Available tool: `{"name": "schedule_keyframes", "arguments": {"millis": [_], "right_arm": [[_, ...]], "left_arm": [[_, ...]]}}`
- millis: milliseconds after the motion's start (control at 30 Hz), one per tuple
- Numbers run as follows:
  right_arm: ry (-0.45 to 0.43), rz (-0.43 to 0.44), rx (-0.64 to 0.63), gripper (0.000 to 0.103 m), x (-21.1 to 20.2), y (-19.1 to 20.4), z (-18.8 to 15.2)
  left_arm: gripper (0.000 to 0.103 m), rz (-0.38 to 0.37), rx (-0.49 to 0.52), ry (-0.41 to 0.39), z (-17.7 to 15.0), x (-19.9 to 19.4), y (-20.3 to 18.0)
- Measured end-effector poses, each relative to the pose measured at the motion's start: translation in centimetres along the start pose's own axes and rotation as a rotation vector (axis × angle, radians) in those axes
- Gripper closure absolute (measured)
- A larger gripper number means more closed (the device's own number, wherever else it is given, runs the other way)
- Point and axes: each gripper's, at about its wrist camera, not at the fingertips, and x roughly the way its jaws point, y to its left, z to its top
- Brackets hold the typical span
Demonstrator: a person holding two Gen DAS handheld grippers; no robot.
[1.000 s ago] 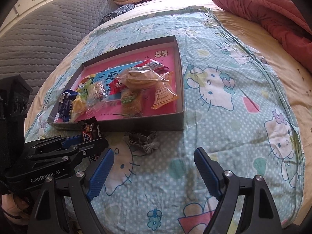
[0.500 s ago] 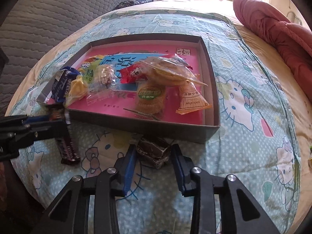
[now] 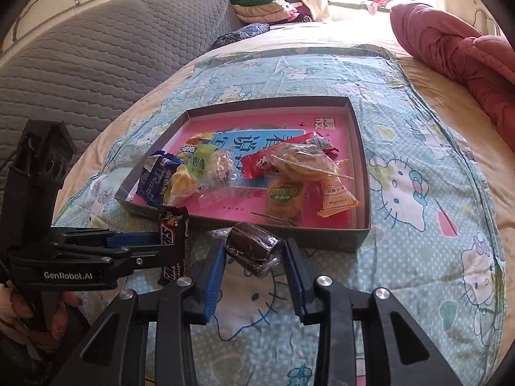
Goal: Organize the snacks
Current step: 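Grasp the Snickers bar with left tool while right tool grasps the small brown chocolate, then lift the Snickers bar and brown chocolate and carry them over the tray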
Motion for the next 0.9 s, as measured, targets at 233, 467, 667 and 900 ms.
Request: {"name": "schedule_keyframes", "arguments": {"millis": [233,467,667,900], "right_arm": [[-0.044,-0.003,0.001,0.066,-0.6,0.1,0.4],[-0.104,0.016,0.018,0.066,-1.5,-0.5,1.2],[-0.139,0.026,0.013,0.066,-2.0,-0.5,2.0],[-0.163,0.034,-0.008,0.066,-1.6,-0.2,2.9]], "left_arm": [[0.072,0.067,0.052,-0.002,0.1,1.6,-1.2],[0.072,0.083,0.101,-0.062,0.3,-0.1,-2.3],[0.072,0.097,0.109,-0.144,1.4,-3.1,-2.4],[0.072,0.128,0.101,-0.204,3.8,-4.4,-1.3]]}}
